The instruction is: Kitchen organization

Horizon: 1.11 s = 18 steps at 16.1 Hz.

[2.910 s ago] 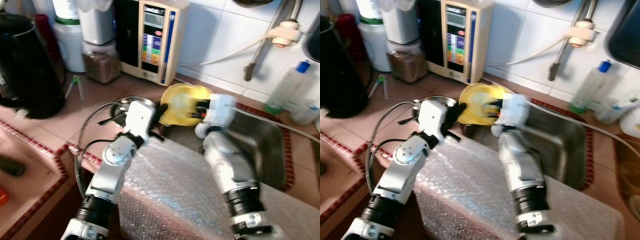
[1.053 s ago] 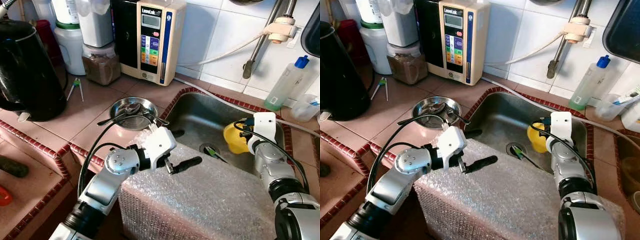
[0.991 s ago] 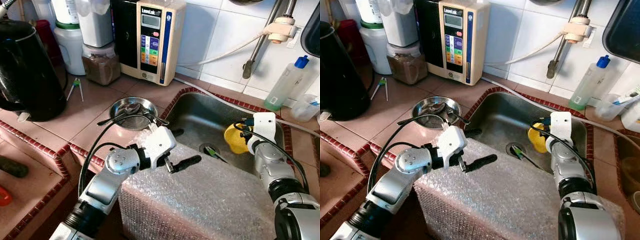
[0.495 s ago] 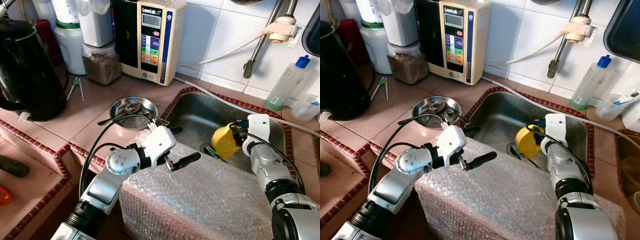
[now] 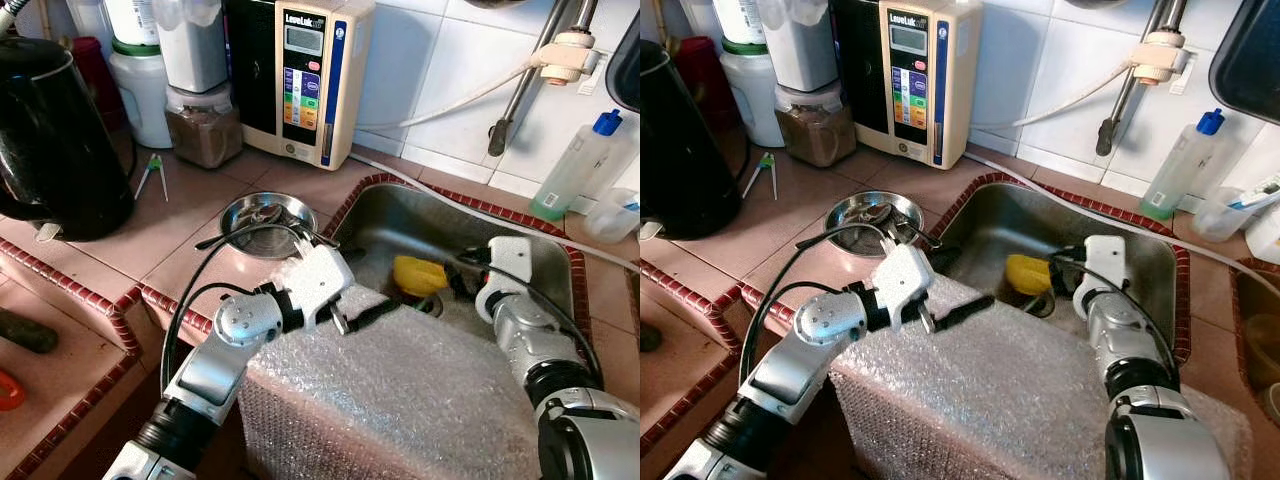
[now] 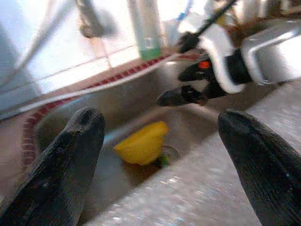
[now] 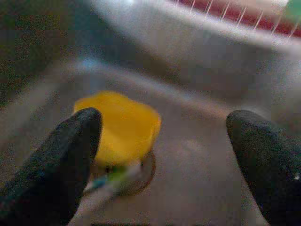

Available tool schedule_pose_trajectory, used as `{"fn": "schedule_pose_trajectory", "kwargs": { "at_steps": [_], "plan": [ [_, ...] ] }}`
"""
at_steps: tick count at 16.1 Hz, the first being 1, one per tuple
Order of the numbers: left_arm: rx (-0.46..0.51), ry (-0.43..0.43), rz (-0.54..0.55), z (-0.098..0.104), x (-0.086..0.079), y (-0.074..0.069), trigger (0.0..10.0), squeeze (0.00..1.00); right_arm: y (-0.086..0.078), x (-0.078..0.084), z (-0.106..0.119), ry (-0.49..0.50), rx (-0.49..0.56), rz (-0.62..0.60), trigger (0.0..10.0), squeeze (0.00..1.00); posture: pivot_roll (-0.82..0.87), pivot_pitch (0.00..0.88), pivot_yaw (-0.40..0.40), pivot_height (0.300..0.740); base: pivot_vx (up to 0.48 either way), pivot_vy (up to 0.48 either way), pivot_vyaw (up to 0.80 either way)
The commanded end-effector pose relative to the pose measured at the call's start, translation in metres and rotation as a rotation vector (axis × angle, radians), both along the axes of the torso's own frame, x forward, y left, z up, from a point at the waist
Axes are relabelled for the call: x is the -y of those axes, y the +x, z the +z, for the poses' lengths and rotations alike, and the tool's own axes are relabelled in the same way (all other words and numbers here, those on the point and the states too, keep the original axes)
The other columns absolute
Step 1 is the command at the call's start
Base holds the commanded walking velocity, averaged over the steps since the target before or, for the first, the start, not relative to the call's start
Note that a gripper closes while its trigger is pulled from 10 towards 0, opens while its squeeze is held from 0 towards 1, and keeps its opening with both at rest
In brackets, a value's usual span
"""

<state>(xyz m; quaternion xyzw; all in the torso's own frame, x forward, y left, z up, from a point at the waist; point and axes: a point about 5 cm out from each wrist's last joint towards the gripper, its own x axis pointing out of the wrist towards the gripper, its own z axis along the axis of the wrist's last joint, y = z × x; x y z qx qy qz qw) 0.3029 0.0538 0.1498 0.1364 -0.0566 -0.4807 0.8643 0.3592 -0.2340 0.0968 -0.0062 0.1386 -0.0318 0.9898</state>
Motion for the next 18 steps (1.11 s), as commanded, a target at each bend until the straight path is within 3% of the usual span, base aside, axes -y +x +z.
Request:
{"fn": "schedule_pose_trajectory", "kwargs": {
  "at_steps": [1,4,7,9,11,15,16,17,18],
  "plan": [
    [0.039,-0.042,0.073,0.011,-0.005,0.010,10.0,1.00,0.007,0.001,0.024,-0.015,0.135,0.023,10.0,1.00,0.16,0.000,-0.059,0.740,0.000,0.000,0.00],
    [0.090,-0.170,0.309,0.030,-0.026,0.031,10.0,1.00,-0.002,-0.035,0.043,-0.034,0.322,0.200,10.0,1.00,0.15,0.000,-0.064,0.740,0.000,0.000,0.00],
    [0.070,-0.206,0.431,0.029,-0.045,0.039,10.0,1.00,-0.027,-0.071,0.039,-0.022,0.352,0.399,10.0,1.00,0.15,0.000,-0.064,0.740,0.000,0.000,0.00],
    [0.068,-0.199,0.449,0.022,-0.053,0.038,10.0,1.00,-0.047,-0.088,0.035,-0.023,0.351,0.479,10.0,1.00,0.15,0.000,-0.064,0.740,0.000,0.000,0.00],
    [0.073,-0.216,0.479,0.021,-0.057,0.038,10.0,1.00,-0.056,-0.094,0.034,-0.019,0.344,0.489,10.0,1.00,0.15,0.000,-0.071,0.740,0.000,0.000,0.00],
    [0.074,-0.231,0.339,0.021,-0.036,0.029,10.0,1.00,-0.064,-0.097,0.033,-0.016,0.317,0.498,10.0,1.00,0.14,0.000,-0.075,0.740,0.000,0.000,0.00],
    [0.096,-0.193,0.253,0.018,-0.020,0.023,10.0,0.04,-0.072,-0.102,0.029,-0.010,0.250,0.534,10.0,1.00,0.14,0.000,-0.077,0.740,0.000,0.000,0.00],
    [0.102,-0.180,0.225,0.017,-0.013,0.021,10.0,0.00,-0.076,-0.102,0.024,-0.010,0.202,0.540,10.0,1.00,0.14,0.000,-0.077,0.740,0.000,0.000,0.00],
    [0.118,-0.168,0.213,0.016,-0.009,0.020,10.0,0.00,-0.079,-0.102,0.023,-0.001,0.190,0.540,10.0,0.84,0.13,0.000,-0.078,0.740,0.000,0.000,0.00]
  ]
}}
